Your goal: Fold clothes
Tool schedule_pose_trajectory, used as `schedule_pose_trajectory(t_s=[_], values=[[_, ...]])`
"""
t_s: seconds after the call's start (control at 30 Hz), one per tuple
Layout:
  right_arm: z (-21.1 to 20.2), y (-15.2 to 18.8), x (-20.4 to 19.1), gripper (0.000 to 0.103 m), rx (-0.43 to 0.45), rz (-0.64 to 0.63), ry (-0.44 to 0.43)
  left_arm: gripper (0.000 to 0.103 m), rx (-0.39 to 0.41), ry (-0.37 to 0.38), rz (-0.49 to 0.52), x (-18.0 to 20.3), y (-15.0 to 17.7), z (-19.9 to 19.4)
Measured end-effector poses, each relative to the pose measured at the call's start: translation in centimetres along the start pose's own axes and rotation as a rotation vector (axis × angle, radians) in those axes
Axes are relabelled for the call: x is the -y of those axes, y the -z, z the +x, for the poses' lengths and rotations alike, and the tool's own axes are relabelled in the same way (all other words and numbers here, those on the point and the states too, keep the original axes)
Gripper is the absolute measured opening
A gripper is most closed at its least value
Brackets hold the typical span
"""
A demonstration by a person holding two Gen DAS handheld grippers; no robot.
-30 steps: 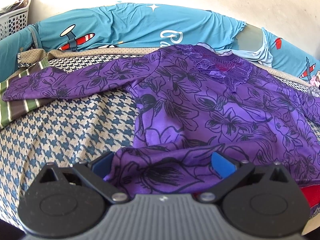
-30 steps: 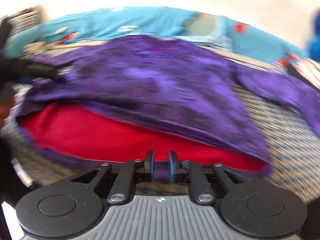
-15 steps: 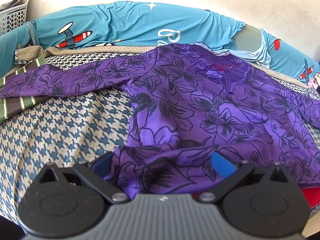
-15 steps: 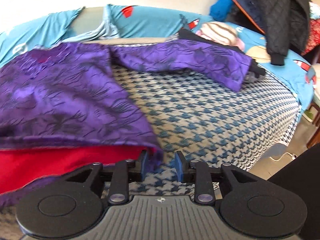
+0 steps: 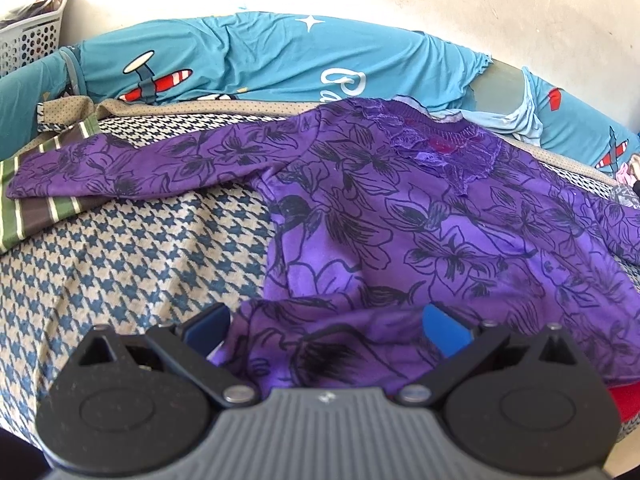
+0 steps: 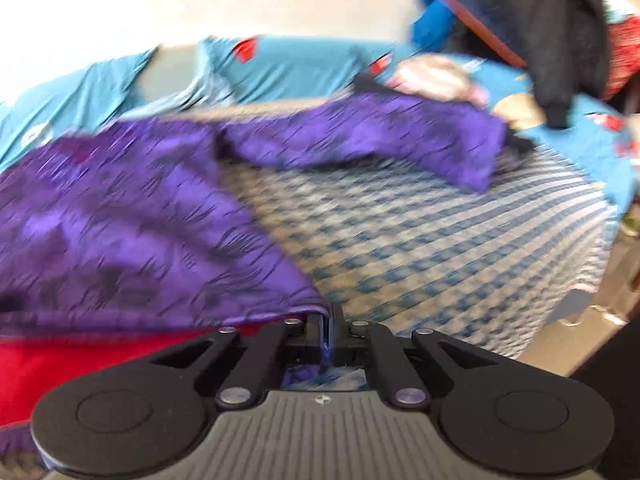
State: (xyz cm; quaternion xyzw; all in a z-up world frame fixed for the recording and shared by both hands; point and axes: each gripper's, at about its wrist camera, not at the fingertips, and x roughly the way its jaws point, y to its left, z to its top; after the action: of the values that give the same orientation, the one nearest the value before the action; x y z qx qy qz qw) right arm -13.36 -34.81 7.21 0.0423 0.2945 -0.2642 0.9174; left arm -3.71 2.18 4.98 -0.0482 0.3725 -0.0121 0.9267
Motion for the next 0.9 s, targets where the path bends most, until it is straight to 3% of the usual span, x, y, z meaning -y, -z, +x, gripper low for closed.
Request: schedule_pose_trajectory(t_s=[0.07,0.23,0.37,0.47,0.6,0.73,0.9], values=[[-0.2,-0.1,0.0,0.002,0.025,-0.002,0.023,0.103,-0.002,-0.012,-0.02,-0.4,-0.1,0.0],[0.2,0.0,-0.6,0.005,-0.034,-0.041,0.046,0.103,-0.02,-0.034,-0.076,-1.7,-0.1,0.1],[-1.1,-0.2,-0.2,0.029,-0.011,-0.025,0.077,0.103,-0.025,-0.06,-0.113,-2.5,-0.1,0.1],[-2.4,-0.2,-0.3,0.032,0.018,-0.037,0.076,0.103,-0.03,-0.061,-0.149,-3.2,-0.1,0.0],[-2.8,-0.2,-0.5,0.039,-0.037,-0.057,0.085,0.103,-0.03,-0.07,-0.169,-3.5,-0.1,-0.1],[-3.1,0.1,-0.3,0.04,-0.091,-0.048,0.058,0.103,-0.027,-0.07,-0.16,-3.4,-0.1,-0.2],[-4.7,0.9,-1.9,0.04,-0.049,-0.124,-0.133,0.103,-0.025,-0.07,-0.129,-2.7,0.0,-0.3]])
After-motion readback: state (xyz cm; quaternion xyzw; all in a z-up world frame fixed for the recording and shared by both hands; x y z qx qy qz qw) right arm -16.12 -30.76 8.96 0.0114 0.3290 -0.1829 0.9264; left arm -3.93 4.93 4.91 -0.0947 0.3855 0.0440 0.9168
